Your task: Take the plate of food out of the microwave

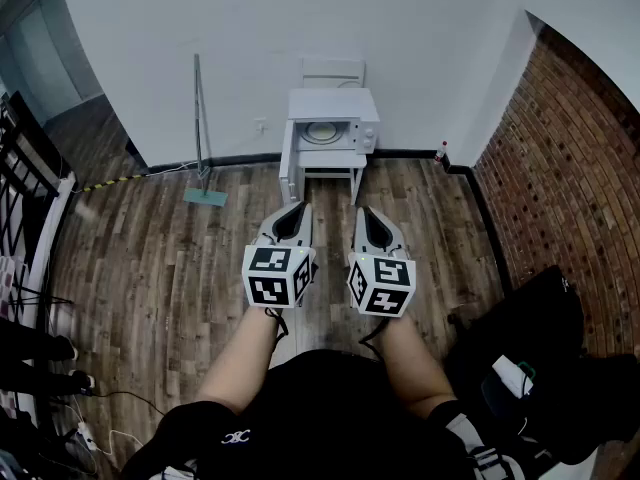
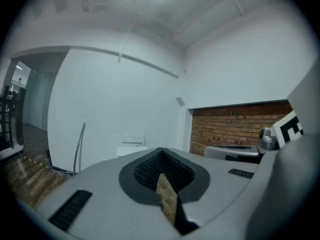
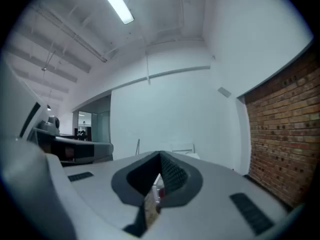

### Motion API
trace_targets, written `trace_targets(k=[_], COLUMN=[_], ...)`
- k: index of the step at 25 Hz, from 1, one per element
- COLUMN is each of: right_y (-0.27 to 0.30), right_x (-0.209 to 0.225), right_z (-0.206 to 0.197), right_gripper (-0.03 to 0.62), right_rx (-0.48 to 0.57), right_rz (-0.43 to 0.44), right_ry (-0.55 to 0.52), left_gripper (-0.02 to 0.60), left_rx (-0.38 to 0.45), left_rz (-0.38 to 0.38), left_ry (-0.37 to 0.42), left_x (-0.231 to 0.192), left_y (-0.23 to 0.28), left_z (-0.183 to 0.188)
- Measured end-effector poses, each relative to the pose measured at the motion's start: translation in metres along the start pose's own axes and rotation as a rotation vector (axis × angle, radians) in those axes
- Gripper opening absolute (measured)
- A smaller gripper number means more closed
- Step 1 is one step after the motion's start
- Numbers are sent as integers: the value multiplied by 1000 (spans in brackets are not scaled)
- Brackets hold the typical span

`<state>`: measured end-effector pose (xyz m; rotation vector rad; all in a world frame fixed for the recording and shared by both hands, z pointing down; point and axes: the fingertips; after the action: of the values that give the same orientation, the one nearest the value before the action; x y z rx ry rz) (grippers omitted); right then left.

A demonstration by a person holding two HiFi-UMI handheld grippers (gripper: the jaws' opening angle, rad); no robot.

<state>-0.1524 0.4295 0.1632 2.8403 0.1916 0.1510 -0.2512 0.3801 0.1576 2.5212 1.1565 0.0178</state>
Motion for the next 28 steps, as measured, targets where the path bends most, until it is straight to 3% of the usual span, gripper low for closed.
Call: trace_targets(k=[10,16,28], right_y=[-2,-2,-1], right_x=[23,37,83], right_z=[-13,-24,-34], right_gripper=[6,6,6], right_rx=[-1,-36,-76], right_rz=[-8,-6,-18], right_ry=[55,37,35], left_gripper=[-3,-3,-3], left_rx=[-14,-31,-54], left_rz=[2,-37,-35], left_ry=[19,-7,-5], left_x=[12,35,64], left_y=[21,39,71], left_z=[-3,-6,-20])
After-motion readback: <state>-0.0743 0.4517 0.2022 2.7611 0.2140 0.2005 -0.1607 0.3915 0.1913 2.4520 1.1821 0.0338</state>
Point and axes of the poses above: the fingertips, and each gripper's own axes: y forward along the fingers, x to its right, z out of its top, and after that the axes turned 10 degrees about -x, right-handed
